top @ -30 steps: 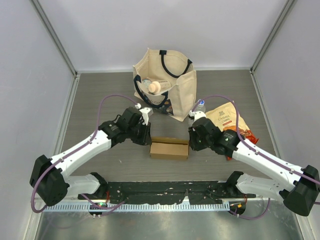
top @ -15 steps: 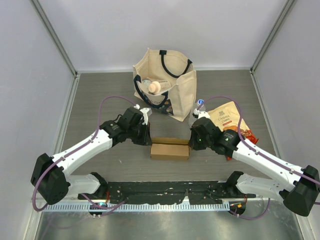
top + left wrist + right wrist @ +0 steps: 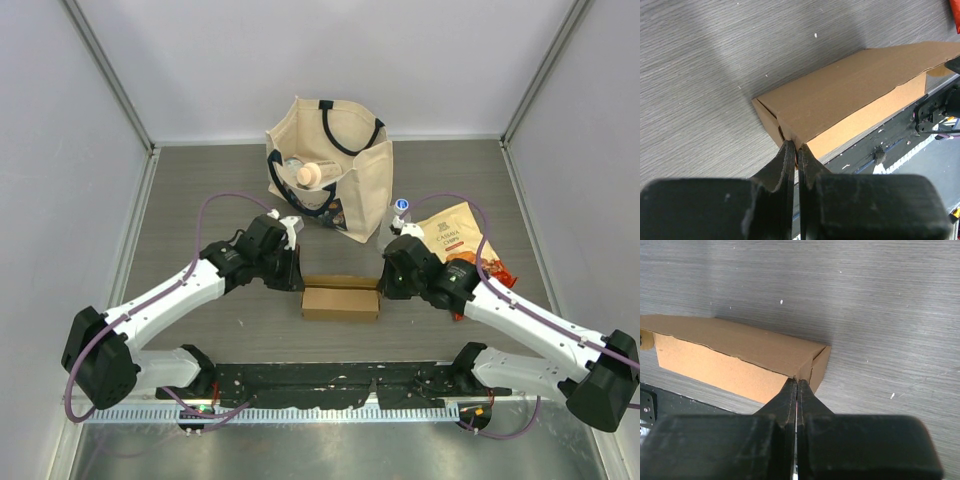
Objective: Fold the paper box
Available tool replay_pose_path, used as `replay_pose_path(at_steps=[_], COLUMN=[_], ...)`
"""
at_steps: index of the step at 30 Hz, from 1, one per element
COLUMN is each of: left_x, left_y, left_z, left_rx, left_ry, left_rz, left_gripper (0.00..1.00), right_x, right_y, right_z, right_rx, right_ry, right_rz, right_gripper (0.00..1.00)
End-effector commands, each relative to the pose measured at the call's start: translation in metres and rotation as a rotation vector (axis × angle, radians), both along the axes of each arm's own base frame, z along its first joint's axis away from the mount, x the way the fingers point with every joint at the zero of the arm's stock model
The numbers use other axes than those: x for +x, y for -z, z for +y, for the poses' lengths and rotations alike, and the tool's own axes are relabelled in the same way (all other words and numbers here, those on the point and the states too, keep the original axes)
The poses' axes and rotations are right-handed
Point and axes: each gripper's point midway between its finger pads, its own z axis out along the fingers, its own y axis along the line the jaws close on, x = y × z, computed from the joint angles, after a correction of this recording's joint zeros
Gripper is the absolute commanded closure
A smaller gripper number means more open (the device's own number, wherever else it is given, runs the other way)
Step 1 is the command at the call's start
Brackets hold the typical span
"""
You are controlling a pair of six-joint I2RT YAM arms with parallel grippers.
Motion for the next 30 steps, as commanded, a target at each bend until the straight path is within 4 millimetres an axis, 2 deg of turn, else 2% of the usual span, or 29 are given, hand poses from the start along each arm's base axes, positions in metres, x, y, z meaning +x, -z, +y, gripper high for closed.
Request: replay_pose_path(at_steps=[1, 4, 8, 12, 13, 18, 23, 30], left_x=[-0.005, -0.005, -0.006, -0.009, -0.010, -0.008, -0.005, -0.007], left_y=[-0.003, -0.006, -0.005, 0.002, 0.002, 0.005, 0.003, -0.005], left_z=[-0.006, -0.006, -0.003, -0.001, -0.003, -0.007, -0.006, 0.001], left_rx=[-0.028, -0.029, -0.001, 0.021, 0.010, 0.006, 0.001, -0.014], left_ry=[0.020, 0.020, 0.012, -0.011, -0.036, -0.141, -0.240, -0.274], left_rz=[0.003, 0.000, -0.004, 0.015, 0.034, 0.085, 0.064, -0.031], left_gripper=[0.93, 0.94, 0.94, 0.96, 0.99, 0.99, 0.99, 0.99], right_x=[-0.003, -0.005, -0.003, -0.003, -0.003, -0.003, -0.006, -0.008], right_y=[0.021, 0.028, 0.029, 0.024, 0.023, 0.019, 0.017, 0.012], right_z=[-0.006, -0.007, -0.009, -0.003, -0.002, -0.001, 0.002, 0.003], right_rx=[-0.065, -0.122, -0.180, -0.166, -0.162, -0.148, -0.132, -0.110], right_ry=[-0.022, -0.052, -0.062, -0.064, -0.059, -0.037, -0.032, -0.009], right_rz=[0.017, -0.005, -0.047, -0.082, -0.087, -0.113, -0.144, -0.183], right_gripper=[0.99, 0.99, 0.99, 0.99, 0.99, 1.00, 0.99, 0.98])
